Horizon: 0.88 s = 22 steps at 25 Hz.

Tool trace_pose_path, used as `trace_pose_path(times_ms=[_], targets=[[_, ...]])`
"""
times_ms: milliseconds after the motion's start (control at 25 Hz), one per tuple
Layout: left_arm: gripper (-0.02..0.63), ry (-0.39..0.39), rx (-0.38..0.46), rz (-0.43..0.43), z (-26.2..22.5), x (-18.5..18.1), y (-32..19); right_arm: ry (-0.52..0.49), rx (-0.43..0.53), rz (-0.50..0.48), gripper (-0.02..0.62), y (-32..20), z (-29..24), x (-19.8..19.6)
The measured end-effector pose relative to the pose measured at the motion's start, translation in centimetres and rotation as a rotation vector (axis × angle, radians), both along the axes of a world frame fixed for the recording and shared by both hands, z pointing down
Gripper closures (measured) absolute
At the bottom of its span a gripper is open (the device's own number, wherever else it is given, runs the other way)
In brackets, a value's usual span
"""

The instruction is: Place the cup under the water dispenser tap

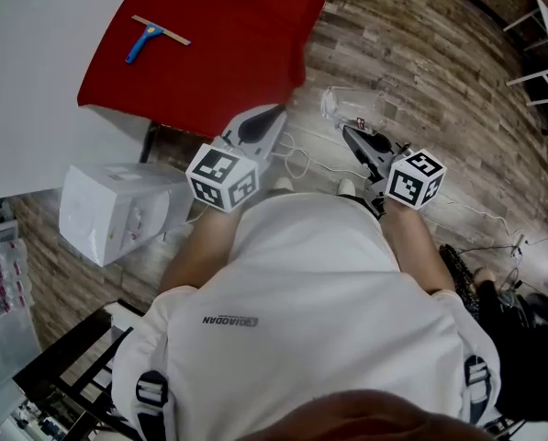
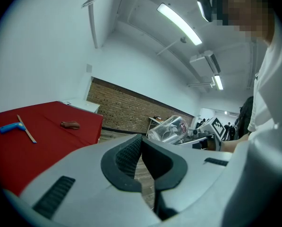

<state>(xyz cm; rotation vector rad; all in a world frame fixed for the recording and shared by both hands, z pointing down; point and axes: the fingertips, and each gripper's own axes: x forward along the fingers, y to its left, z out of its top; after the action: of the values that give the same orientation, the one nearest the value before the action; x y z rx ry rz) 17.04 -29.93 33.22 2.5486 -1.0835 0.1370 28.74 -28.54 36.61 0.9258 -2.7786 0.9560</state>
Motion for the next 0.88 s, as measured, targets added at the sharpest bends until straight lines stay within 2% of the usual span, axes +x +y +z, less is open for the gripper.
trace_pose_path(times_ms=[240,480,880], targets=[[0.609,-0.013,-0.004,-0.072,0.3,-2.8,0.9,-0.012,-0.008,-0.075,0.557,0.0,0.7,-2.8],[0.609,-0.02,-0.008,-0.197,0.3,-4.5,2.0,-0.014,-0.009,-0.203,0.557,-0.3,0.8,-4.6],[0.609,-0.014,-0.01,-0.419,0.0,-3.7,4.5,0.013,0.007,-0.417,0.557,-0.6,0.2,-3.7]])
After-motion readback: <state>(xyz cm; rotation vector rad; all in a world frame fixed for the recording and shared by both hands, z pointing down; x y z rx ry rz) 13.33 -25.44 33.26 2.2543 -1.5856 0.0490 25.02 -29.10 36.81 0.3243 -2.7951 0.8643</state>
